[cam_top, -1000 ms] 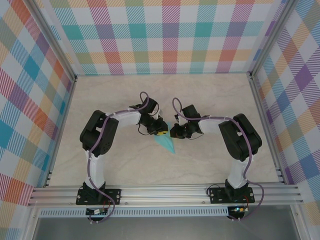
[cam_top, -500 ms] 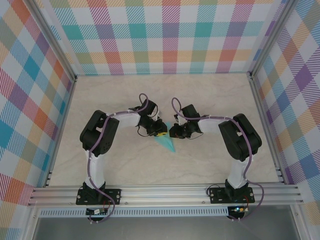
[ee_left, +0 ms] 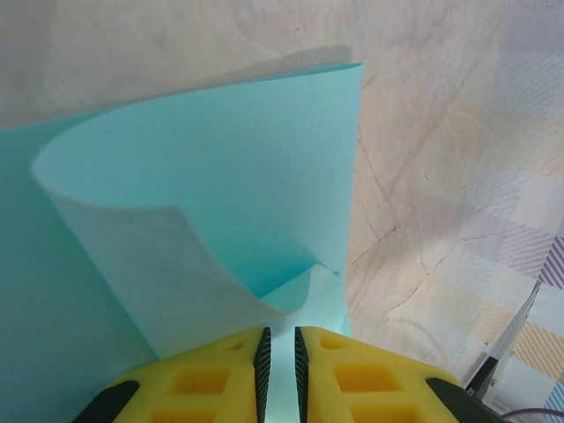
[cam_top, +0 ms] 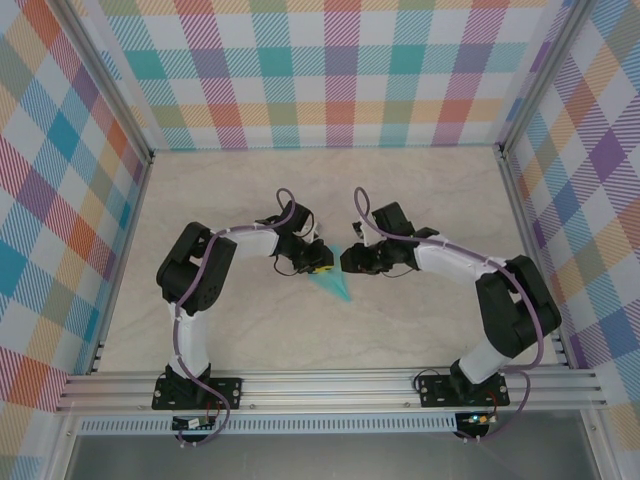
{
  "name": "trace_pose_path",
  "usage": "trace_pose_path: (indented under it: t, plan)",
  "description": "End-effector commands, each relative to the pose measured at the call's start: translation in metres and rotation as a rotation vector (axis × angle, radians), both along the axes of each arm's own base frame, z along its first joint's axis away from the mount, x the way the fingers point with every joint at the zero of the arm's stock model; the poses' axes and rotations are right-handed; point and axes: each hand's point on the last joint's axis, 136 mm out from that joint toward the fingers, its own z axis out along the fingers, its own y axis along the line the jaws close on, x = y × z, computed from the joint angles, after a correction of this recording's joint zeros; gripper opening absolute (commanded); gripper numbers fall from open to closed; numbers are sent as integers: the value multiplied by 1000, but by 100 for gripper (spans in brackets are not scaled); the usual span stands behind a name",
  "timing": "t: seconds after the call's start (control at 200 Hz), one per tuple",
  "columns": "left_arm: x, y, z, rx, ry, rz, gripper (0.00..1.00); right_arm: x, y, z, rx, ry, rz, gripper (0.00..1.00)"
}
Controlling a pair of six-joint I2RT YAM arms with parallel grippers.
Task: Fold a paper plane with a square sheet of paper (fold left side to right side)
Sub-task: Fourth fold the wing at the center of the table.
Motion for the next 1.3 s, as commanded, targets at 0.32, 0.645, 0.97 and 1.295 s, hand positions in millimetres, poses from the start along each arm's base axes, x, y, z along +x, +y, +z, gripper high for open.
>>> trace_pose_path:
  t: [0.32, 0.645, 0.97, 1.295]
  plan:
    - [-25, 23, -30, 122, 104, 26, 18, -35, 28, -36, 77, 187, 94, 27]
    - [-24, 23, -29, 123, 101, 25, 18, -44, 18, -58, 14, 232, 78, 27]
    - [-24, 23, -30, 123, 102, 23, 18, -47, 12, -70, -32, 244, 66, 26]
    - [-24, 22, -30, 125, 103, 22, 18, -51, 10, -77, -84, 250, 76, 26]
